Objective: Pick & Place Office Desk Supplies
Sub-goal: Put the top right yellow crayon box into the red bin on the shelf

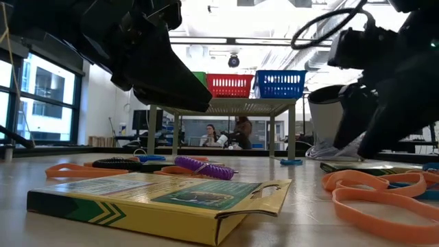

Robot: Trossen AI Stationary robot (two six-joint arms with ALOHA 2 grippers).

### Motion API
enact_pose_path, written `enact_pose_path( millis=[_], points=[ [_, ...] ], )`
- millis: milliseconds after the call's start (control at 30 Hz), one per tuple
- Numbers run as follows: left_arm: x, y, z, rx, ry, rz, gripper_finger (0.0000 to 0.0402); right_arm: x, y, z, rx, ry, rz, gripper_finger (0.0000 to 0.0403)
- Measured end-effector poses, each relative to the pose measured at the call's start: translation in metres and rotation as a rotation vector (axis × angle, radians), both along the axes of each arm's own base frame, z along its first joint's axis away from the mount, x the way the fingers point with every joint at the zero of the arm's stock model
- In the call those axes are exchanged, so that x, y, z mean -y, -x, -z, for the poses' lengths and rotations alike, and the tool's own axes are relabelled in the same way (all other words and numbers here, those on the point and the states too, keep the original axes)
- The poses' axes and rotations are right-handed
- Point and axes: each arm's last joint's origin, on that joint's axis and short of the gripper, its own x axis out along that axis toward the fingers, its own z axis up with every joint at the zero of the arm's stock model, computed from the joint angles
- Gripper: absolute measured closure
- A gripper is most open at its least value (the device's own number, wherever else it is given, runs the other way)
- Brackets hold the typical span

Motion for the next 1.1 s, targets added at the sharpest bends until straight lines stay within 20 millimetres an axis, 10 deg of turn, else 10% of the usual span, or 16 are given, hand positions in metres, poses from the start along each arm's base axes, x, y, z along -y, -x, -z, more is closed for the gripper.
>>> enact_pose_path(
  millis=[1100],
  points=[
    [0.000, 0.000, 0.001, -0.008, -0.005, -0.001, 0.0212, 0.018, -0.010, 0.028, -0.113, -0.102, 0.228, 0.0041]
  ],
)
